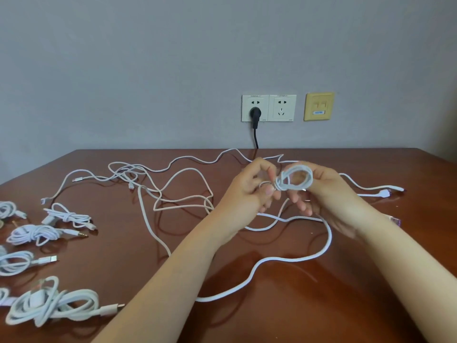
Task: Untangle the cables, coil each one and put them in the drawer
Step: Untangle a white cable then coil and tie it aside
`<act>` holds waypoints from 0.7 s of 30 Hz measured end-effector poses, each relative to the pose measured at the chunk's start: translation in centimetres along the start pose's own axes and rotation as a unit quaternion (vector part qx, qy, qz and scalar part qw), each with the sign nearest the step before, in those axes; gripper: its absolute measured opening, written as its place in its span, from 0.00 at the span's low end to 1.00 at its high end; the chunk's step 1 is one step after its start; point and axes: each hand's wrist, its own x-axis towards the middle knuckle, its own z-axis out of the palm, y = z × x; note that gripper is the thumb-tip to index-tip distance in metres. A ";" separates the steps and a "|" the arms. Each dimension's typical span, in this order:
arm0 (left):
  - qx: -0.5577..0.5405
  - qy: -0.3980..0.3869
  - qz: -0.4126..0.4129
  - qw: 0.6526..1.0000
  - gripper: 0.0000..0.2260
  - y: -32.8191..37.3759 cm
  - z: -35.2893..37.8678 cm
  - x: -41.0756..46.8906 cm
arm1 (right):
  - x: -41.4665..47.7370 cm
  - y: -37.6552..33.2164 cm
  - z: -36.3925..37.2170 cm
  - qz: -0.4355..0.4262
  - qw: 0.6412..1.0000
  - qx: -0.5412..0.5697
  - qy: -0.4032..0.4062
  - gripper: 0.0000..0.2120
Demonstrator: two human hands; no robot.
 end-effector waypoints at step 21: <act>-0.401 -0.017 -0.356 0.844 0.14 0.8 0.4 -0.5 | -0.4 0.6 0.8 -0.120 0.984 -0.132 -0.017 0.03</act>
